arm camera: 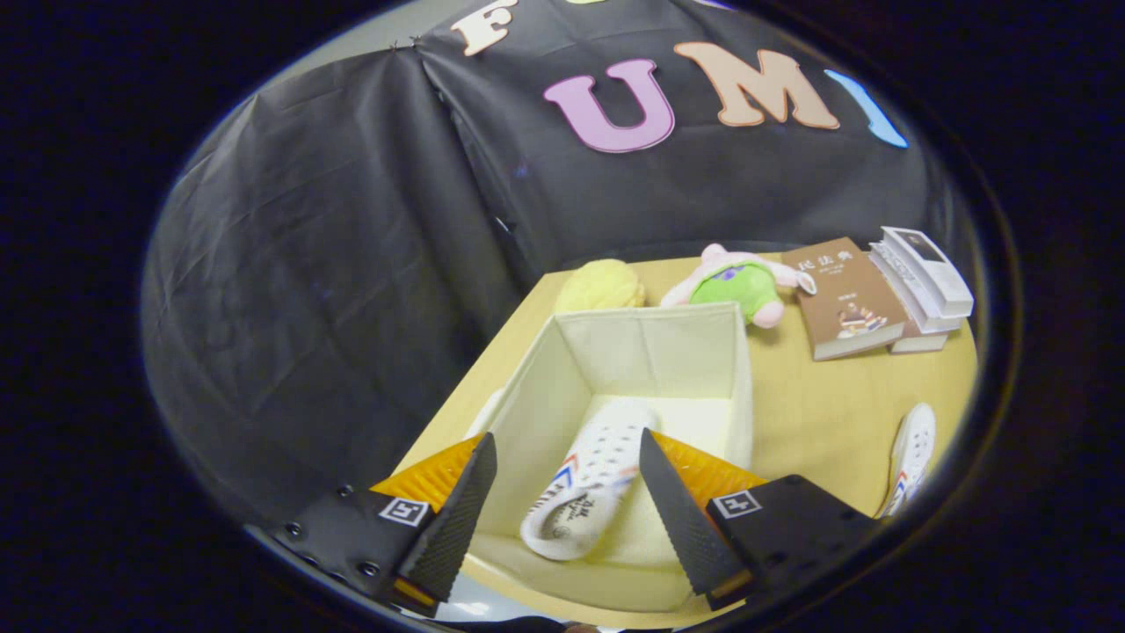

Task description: Open the storage box then place both shoes into the box .Put the left shoe in first, then the right shoe, with the right side of both shoes facing outward in a uniform manner.

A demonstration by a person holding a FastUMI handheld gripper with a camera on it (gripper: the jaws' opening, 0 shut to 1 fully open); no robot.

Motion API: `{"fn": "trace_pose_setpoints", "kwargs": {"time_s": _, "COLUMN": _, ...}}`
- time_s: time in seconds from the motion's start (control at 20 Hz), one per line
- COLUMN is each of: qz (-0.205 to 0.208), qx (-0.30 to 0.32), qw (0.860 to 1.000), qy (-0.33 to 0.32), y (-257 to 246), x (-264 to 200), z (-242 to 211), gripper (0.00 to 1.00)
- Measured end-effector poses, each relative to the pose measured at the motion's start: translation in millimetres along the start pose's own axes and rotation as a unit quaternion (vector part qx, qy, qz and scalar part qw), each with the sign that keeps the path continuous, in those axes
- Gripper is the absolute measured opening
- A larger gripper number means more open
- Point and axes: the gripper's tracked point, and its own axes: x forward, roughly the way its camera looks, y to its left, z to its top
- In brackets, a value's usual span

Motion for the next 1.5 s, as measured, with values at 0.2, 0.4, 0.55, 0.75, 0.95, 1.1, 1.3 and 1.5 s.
{"fn": "trace_pose_setpoints", "kwargs": {"time_s": 0.2, "qz": -0.025, "qx": 0.001, "qw": 0.999, "qy": -0.026, "y": -39.9, "x": -30.3, "z": 15.2, "gripper": 1.0}}
{"fn": "trace_pose_setpoints", "kwargs": {"time_s": 0.4, "qz": -0.062, "qx": 0.012, "qw": 0.997, "qy": -0.044, "y": -95.0, "x": -60.9, "z": 24.1, "gripper": 1.0}}
{"fn": "trace_pose_setpoints", "kwargs": {"time_s": 0.55, "qz": -0.092, "qx": 0.02, "qw": 0.994, "qy": -0.052, "y": -139.5, "x": -84.7, "z": 26.5, "gripper": 1.0}}
{"fn": "trace_pose_setpoints", "kwargs": {"time_s": 0.75, "qz": -0.131, "qx": 0.022, "qw": 0.99, "qy": -0.056, "y": -197.6, "x": -114.3, "z": 24.7, "gripper": 1.0}}
{"fn": "trace_pose_setpoints", "kwargs": {"time_s": 0.95, "qz": -0.157, "qx": 0.023, "qw": 0.986, "qy": -0.05, "y": -244.1, "x": -136.1, "z": 16.5, "gripper": 1.0}}
{"fn": "trace_pose_setpoints", "kwargs": {"time_s": 1.1, "qz": -0.183, "qx": 0.011, "qw": 0.983, "qy": -0.029, "y": -282.3, "x": -146.4, "z": 2.1, "gripper": 1.0}}
{"fn": "trace_pose_setpoints", "kwargs": {"time_s": 1.3, "qz": -0.21, "qx": -0.003, "qw": 0.978, "qy": 0.009, "y": -319.4, "x": -150.5, "z": -22.4, "gripper": 1.0}}
{"fn": "trace_pose_setpoints", "kwargs": {"time_s": 1.5, "qz": -0.217, "qx": -0.015, "qw": 0.974, "qy": 0.059, "y": -348.0, "x": -149.7, "z": -55.3, "gripper": 1.0}}
